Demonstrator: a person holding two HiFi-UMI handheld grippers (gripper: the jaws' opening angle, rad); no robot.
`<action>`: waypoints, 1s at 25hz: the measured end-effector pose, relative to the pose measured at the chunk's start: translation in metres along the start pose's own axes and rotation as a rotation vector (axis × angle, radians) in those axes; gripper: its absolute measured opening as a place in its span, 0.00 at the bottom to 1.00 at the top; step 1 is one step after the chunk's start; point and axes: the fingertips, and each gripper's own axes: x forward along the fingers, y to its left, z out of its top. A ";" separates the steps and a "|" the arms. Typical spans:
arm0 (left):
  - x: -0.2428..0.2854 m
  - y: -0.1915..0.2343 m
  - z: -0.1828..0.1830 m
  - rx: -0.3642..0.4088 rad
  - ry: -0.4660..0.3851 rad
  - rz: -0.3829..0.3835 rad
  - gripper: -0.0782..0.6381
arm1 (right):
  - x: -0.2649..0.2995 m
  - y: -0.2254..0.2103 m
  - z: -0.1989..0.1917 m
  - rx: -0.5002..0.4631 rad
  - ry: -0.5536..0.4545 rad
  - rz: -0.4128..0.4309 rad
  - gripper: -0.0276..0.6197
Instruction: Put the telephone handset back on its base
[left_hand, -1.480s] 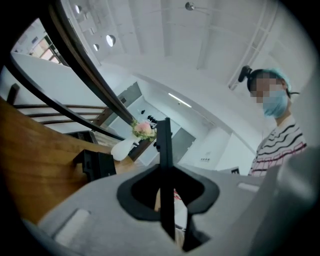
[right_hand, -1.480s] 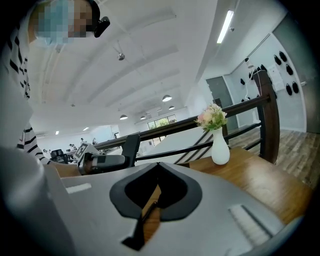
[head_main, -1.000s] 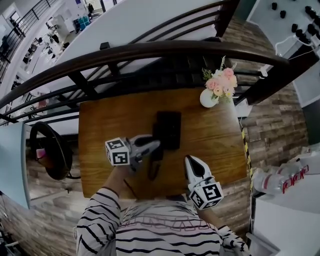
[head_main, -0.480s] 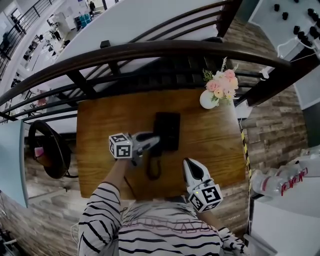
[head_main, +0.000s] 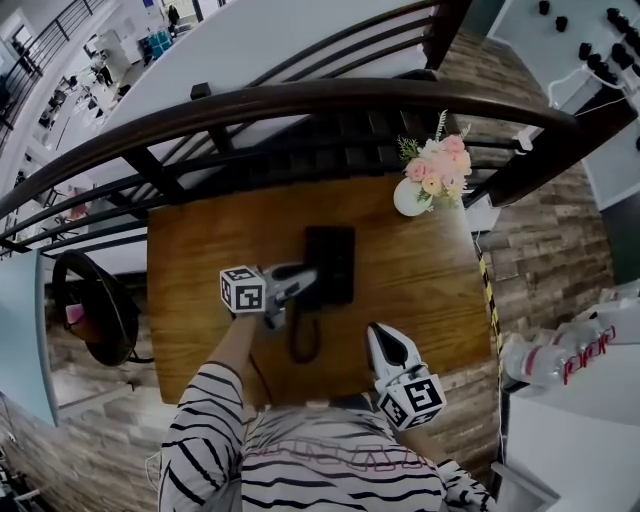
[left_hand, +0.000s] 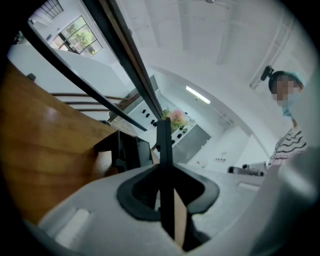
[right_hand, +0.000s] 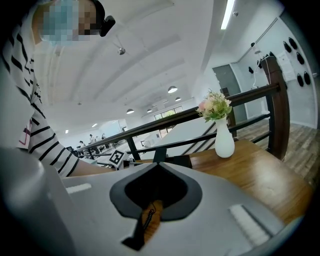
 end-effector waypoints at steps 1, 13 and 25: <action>0.001 0.002 -0.001 -0.007 -0.001 0.001 0.21 | 0.000 -0.001 -0.001 -0.001 -0.001 0.000 0.04; 0.012 0.028 -0.004 -0.078 -0.017 0.028 0.21 | 0.009 -0.008 -0.004 0.021 0.014 -0.002 0.04; 0.013 0.045 -0.004 -0.136 -0.041 0.046 0.21 | 0.016 -0.014 -0.004 0.017 0.018 0.012 0.04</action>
